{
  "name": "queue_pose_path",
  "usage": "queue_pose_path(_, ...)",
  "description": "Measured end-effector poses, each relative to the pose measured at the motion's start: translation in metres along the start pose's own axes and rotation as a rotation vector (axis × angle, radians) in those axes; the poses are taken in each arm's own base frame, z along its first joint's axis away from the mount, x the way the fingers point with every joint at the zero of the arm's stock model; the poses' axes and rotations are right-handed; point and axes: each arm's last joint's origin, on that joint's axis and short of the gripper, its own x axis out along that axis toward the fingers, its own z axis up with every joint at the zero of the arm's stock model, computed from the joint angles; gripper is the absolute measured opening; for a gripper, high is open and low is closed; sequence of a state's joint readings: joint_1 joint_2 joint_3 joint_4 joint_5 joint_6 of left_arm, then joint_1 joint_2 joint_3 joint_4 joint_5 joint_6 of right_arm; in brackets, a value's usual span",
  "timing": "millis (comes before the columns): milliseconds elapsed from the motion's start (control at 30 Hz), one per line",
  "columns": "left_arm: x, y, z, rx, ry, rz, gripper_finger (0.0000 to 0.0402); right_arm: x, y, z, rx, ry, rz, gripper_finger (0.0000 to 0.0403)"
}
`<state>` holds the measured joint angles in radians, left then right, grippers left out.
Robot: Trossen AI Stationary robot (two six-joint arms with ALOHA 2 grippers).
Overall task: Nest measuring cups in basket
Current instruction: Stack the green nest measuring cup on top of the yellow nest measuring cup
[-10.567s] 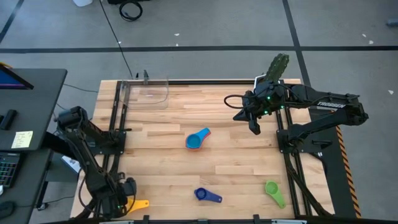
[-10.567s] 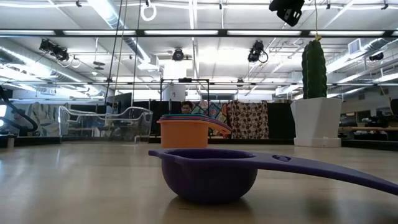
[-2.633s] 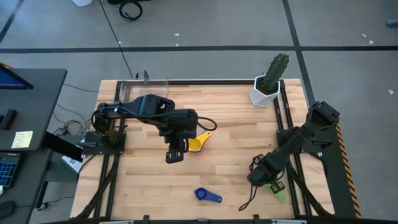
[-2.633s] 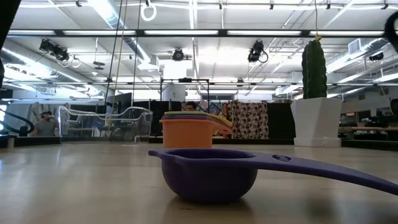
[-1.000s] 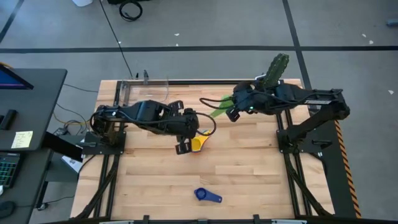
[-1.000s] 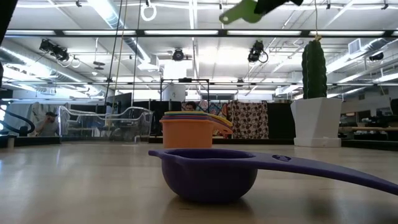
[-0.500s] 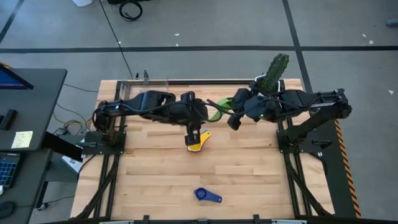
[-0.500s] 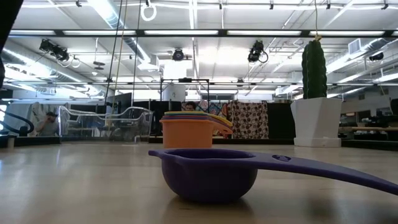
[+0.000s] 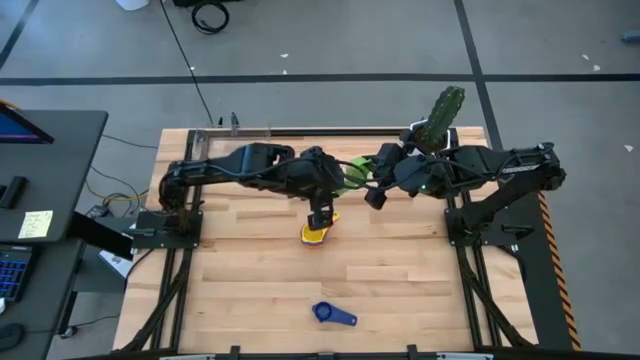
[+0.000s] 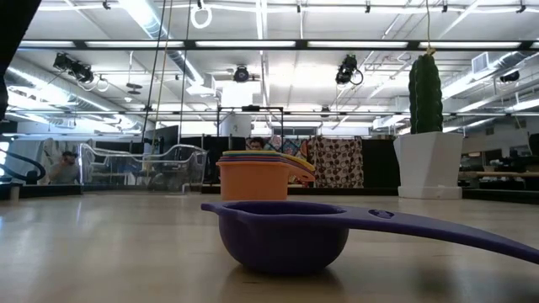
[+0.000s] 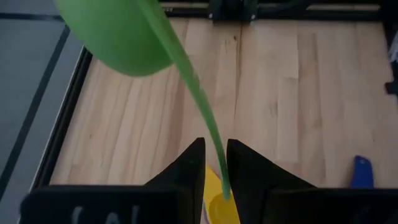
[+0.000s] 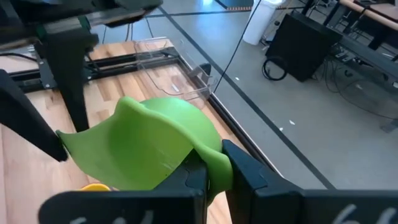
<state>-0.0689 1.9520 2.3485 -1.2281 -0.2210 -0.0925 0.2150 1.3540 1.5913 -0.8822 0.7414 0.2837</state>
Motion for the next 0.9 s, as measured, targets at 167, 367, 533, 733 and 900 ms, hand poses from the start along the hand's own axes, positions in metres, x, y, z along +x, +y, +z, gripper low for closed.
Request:
queue_pose_path(167, 0.015, -0.001, 0.0, 0.055, 0.029, 0.001, 0.0061, 0.0, 0.001, 0.001, 0.005, -0.011, 0.004, 0.0035)
queue_pose_path(367, 0.02, -0.002, -0.002, 0.111, 0.05, 0.002, 0.0013, 0.001, 0.001, 0.001, -0.012, -0.011, 0.013, 0.0035)
queue_pose_path(533, 0.02, -0.002, -0.002, 0.118, 0.054, 0.002, 0.0012, 0.001, 0.002, 0.001, -0.03, -0.005, 0.036, 0.0035)
queue_pose_path(733, 0.017, -0.002, -0.005, 0.127, 0.077, -0.004, 0.0012, 0.0, 0.004, 0.001, -0.033, 0.008, 0.114, 0.0066)
queue_pose_path(900, 0.016, 0.002, -0.008, 0.128, 0.114, 0.006, 0.0011, -0.001, 0.006, 0.002, -0.041, 0.016, 0.18, 0.0118)
